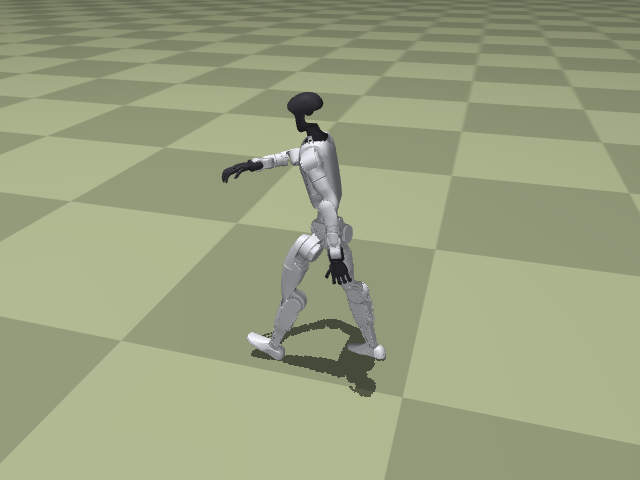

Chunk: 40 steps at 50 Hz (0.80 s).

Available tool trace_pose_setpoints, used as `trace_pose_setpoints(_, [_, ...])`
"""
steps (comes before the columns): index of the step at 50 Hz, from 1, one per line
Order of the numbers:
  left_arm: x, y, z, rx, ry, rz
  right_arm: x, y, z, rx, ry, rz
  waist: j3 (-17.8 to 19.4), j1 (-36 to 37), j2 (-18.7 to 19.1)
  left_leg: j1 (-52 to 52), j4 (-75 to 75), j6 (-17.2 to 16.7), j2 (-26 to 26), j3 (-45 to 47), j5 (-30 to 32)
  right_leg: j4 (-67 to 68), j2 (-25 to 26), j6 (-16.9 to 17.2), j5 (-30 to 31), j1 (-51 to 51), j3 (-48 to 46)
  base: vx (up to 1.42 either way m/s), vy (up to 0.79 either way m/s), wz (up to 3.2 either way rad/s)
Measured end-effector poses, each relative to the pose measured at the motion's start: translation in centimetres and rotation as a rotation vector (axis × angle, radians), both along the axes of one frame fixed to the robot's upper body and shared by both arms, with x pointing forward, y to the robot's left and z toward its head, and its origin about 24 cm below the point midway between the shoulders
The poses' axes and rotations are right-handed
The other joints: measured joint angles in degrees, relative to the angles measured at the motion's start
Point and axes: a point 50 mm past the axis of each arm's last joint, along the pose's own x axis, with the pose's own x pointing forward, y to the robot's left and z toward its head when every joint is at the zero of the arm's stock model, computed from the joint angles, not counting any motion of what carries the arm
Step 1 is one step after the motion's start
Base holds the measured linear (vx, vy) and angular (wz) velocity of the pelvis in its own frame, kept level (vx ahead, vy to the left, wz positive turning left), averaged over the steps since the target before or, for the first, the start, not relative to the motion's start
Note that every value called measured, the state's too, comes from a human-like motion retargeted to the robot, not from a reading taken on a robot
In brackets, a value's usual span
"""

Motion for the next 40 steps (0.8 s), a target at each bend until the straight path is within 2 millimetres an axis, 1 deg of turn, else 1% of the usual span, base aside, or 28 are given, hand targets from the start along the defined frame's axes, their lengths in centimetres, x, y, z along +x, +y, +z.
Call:
trace_pose_setpoints(2, [0.6, -0.4, -0.1, -0.044, -0.019, -0.009, -1.4, 2.3, 2.9, -0.055, -0.104, 0.134, -0.5, 0.8, -0.5, 0.6, 0.0, -0.1, 0.7, 1.4, 2.6, 1.7, 0.2, -0.4, -0.7, 0.9, 0.8, 0.64, 0.12, -0.27])
trace_pose_setpoints(4, [1.4, -0.4, -0.1, -0.077, -0.031, -0.028, -3.1, 4.3, 5.3, -0.097, -0.195, 0.249, -1.0, 1.7, -0.8, 2.4, 0.0, 0.3, 1.4, 2.8, 6.3, 4.9, 0.5, -1.2, -0.4, 1.4, 1.3, 0.65, 0.15, -0.24])
trace_pose_setpoints(5, [1.9, -0.4, -0.1, -0.088, -0.037, -0.040, -4.0, 5.2, 6.3, -0.114, -0.237, 0.301, -1.2, 2.1, -0.8, 3.5, 0.0, 0.7, 1.8, 3.2, 7.8, 7.0, 0.8, -1.7, 0.2, 1.5, 1.5, 0.65, 0.17, -0.18])
trace_pose_setpoints(7, [2.9, 0.0, 0.0, -0.092, -0.057, -0.069, -5.8, 6.6, 7.9, -0.135, -0.307, 0.397, -1.6, 2.9, -0.6, 6.5, 0.0, 1.9, 2.3, 3.1, 8.2, 14.4, 1.3, -2.7, 4.0, 0.2, 1.4, 0.64, 0.18, -0.12])
trace_pose_setpoints(10, [4.9, 0.9, 0.3, -0.062, -0.109, -0.102, -8.3, 8.2, 9.7, -0.148, -0.399, 0.519, -2.5, 3.8, -0.1, 10.1, 0.9, 4.1, 3.0, 1.7, 5.0, 32.3, 2.2, -3.8, 12.4, -6.7, 1.0, 0.57, 0.19, 0.02])
trace_pose_setpoints(12, [6.9, 1.7, 0.7, -0.019, -0.171, -0.092, -9.8, 9.0, 11.0, -0.136, -0.465, 0.582, -3.2, 3.7, -0.2, 11.1, 2.0, 4.9, 2.9, 0.5, 2.5, 44.5, 2.1, -3.9, 16.5, -13.6, -0.4, 0.49, 0.17, 0.25])
trace_pose_setpoints(14, [9.0, 2.5, 1.3, 0.022, -0.247, -0.065, -11.2, 9.6, 12.2, -0.119, -0.529, 0.638, -3.7, 3.2, -0.3, 11.6, 3.1, 4.9, 2.7, -0.6, 0.4, 53.4, 1.3, -4.6, 17.2, -20.1, -2.4, 0.44, 0.15, 0.42])
trace_pose_setpoints(15, [10.1, 2.8, 1.6, 0.039, -0.288, -0.050, -11.9, 9.8, 12.8, -0.110, -0.559, 0.665, -3.9, 2.8, -0.3, 11.8, 3.6, 4.8, 2.6, -1.1, -0.7, 56.7, 0.9, -5.1, 16.4, -23.0, -3.5, 0.42, 0.13, 0.58])
trace_pose_setpoints(17, [12.3, 3.2, 2.4, 0.051, -0.374, -0.023, -13.3, 10.2, 13.9, -0.103, -0.608, 0.718, -3.9, 1.4, -0.1, 12.3, 4.5, 4.2, 2.1, -2.5, -2.7, 58.6, 0.1, -6.1, 13.8, -27.4, -5.5, 0.40, 0.11, 0.73])
trace_pose_setpoints(20, [15.4, 3.6, 3.8, 0.037, -0.496, -0.014, -15.0, 10.8, 15.0, -0.109, -0.662, 0.790, -3.7, -1.5, 0.3, 13.3, 5.7, 3.2, 1.2, -5.0, -5.5, 54.2, -1.5, -7.3, 10.7, -31.0, -9.2, 0.38, 0.08, 0.96])
trace_pose_setpoints(22, [17.0, 3.7, 4.8, 0.028, -0.560, -0.035, -16.0, 11.0, 15.4, -0.116, -0.685, 0.830, -3.2, -3.8, 0.7, 14.3, 6.0, 2.5, 0.3, -7.1, -6.6, 46.3, -2.0, -7.8, 8.8, -31.3, -11.3, 0.38, 0.05, 1.18])
trace_pose_setpoints(24, [18.5, 3.9, 5.7, 0.030, -0.613, -0.064, -16.7, 11.2, 15.8, -0.117, -0.703, 0.862, -2.4, -6.4, 0.8, 15.6, 6.1, 1.9, -0.9, -9.5, -7.2, 35.4, -2.2, -7.7, 8.3, -30.1, -12.6, 0.38, 0.02, 1.32])
trace_pose_setpoints(25, [19.1, 4.0, 6.2, 0.035, -0.635, -0.078, -17.0, 11.2, 16.1, -0.115, -0.711, 0.874, -1.9, -7.7, 0.7, 16.3, 6.0, 1.6, -1.7, -10.8, -7.4, 29.1, -2.4, -7.5, 8.7, -29.1, -13.0, 0.39, -0.01, 1.40])
trace_pose_setpoints(27, [20.3, 4.4, 7.0, 0.062, -0.670, -0.099, -17.5, 11.1, 16.6, -0.103, -0.734, 0.878, -0.4, -10.3, -0.4, 18.1, 5.8, 1.4, -4.2, -13.6, -7.8, 15.7, -3.4, -6.0, 11.6, -26.4, -12.6, 0.41, -0.04, 1.41])
trace_pose_setpoints(30, [21.6, 5.2, 8.1, 0.124, -0.700, -0.130, -17.8, 11.1, 17.4, -0.100, -0.792, 0.848, 2.0, -13.2, -2.4, 21.5, 5.2, 1.7, -7.6, -17.2, -9.0, 1.1, -5.3, -1.8, 17.5, -24.0, -10.2, 0.43, -0.09, 1.09])
trace_pose_setpoints(32, [21.9, 5.6, 8.4, 0.161, -0.698, -0.161, -17.7, 11.1, 17.5, -0.119, -0.821, 0.827, 2.6, -14.1, -3.0, 23.5, 5.0, 1.9, -8.4, -18.5, -10.1, -3.2, -5.9, 1.4, 20.0, -24.4, -8.9, 0.43, -0.11, 0.56])
trace_pose_setpoints(34, [21.3, 5.9, 8.1, 0.183, -0.679, -0.185, -17.6, 11.1, 17.2, -0.135, -0.822, 0.820, 2.4, -14.6, -2.9, 25.1, 5.0, 1.7, -8.1, -19.4, -11.3, -4.3, -5.6, 3.5, 19.3, -25.2, -8.4, 0.43, -0.15, 0.31])
trace_pose_setpoints(36, [20.5, 6.1, 7.8, 0.197, -0.653, -0.193, -17.5, 11.1, 17.0, -0.145, -0.815, 0.818, 1.9, -15.0, -2.5, 26.5, 5.2, 1.4, -7.2, -19.8, -12.6, -4.3, -4.6, 4.0, 18.7, -25.4, -8.0, 0.44, -0.19, 0.14])
trace_pose_setpoints(40, [18.8, 6.4, 6.8, 0.209, -0.585, -0.175, -17.3, 10.9, 16.8, -0.158, -0.806, 0.810, 0.9, -15.6, -2.6, 28.2, 6.4, 2.2, -7.1, -20.4, -14.5, -4.1, -4.4, 4.0, 21.5, -23.8, -8.5, 0.45, -0.17, 0.07])
